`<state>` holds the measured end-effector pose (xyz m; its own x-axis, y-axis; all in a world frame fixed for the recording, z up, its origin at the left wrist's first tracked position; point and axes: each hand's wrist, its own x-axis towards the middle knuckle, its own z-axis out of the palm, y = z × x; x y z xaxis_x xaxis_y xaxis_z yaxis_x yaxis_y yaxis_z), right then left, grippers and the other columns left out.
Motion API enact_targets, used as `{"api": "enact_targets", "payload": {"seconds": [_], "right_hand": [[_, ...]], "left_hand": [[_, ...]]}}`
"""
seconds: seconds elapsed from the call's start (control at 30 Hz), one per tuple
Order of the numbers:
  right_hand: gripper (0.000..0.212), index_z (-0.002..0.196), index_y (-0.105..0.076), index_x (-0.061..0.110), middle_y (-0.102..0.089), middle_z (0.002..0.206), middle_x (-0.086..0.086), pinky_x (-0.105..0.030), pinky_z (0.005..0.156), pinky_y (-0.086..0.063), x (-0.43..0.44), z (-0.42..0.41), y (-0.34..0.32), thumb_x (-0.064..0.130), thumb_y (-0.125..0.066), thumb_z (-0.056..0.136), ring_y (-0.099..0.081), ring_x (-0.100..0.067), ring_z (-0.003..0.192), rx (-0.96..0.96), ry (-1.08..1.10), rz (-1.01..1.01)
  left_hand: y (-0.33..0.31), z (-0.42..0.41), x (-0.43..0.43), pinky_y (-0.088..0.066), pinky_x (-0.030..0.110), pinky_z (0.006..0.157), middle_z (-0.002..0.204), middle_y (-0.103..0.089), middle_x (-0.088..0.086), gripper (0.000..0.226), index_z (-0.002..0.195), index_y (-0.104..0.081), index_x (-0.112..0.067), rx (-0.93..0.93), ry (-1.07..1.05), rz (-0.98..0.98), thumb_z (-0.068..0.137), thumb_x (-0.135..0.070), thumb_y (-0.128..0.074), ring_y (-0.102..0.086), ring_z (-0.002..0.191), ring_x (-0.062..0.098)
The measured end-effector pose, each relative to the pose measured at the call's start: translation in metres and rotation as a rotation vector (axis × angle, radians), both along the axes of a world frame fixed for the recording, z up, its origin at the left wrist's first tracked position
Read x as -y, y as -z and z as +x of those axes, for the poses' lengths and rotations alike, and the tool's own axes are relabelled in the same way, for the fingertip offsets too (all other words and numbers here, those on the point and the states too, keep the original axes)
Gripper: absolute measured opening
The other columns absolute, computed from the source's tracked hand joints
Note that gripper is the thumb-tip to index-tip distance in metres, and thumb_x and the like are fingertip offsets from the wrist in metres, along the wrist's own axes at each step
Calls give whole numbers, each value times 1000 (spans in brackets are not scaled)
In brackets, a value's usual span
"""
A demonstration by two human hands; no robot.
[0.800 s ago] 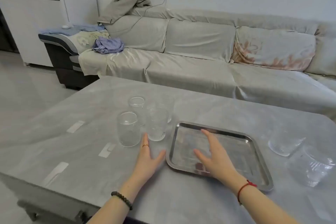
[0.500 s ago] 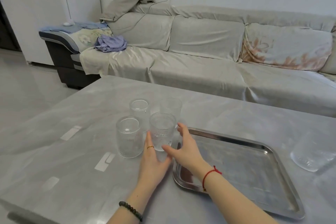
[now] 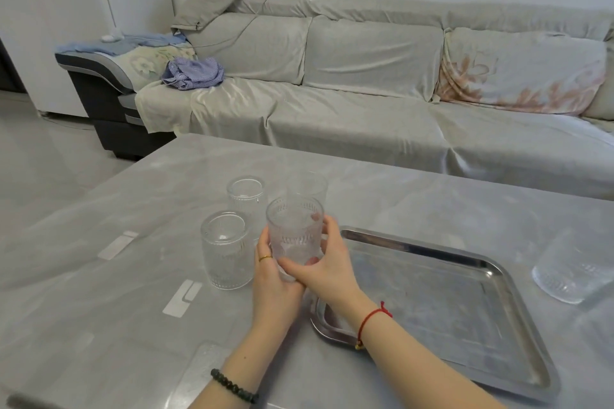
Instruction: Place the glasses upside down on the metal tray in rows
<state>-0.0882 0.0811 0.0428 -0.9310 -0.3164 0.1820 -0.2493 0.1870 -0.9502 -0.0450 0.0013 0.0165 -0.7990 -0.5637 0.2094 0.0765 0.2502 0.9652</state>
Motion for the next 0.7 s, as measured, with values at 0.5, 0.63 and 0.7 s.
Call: {"api": "enact_targets", "payload": {"seconds": [0.5, 0.63, 0.7], "right_hand": [[67, 115, -47, 17, -48, 108, 1, -26, 77, -36, -108, -52, -71, 35, -80, 59, -45, -14, 95, -81, 142, 486], [69, 116, -45, 15, -53, 115, -5, -27, 79, -37, -102, -56, -65, 32, -80, 60, -47, -17, 100, -144, 70, 589], [71, 119, -43, 14, -53, 119, -8, -27, 81, -38, -96, -57, -62, 29, -79, 61, -47, -22, 110, -165, 25, 627]], "left_hand": [[-30, -30, -25, -25, 21, 106, 144, -35, -7, 83, 141, -25, -15, 404, 515, -230, 75, -41, -67, -31, 134, 10], [-22, -31, -27, -17, 28, 114, 155, -12, -3, 102, 145, -1, -17, 360, 479, -278, 73, -39, -69, -14, 142, 12], [-23, -39, -27, -18, 19, 108, 156, -11, -4, 105, 144, 1, -18, 318, 466, -307, 71, -36, -73, -14, 141, 10]]}}
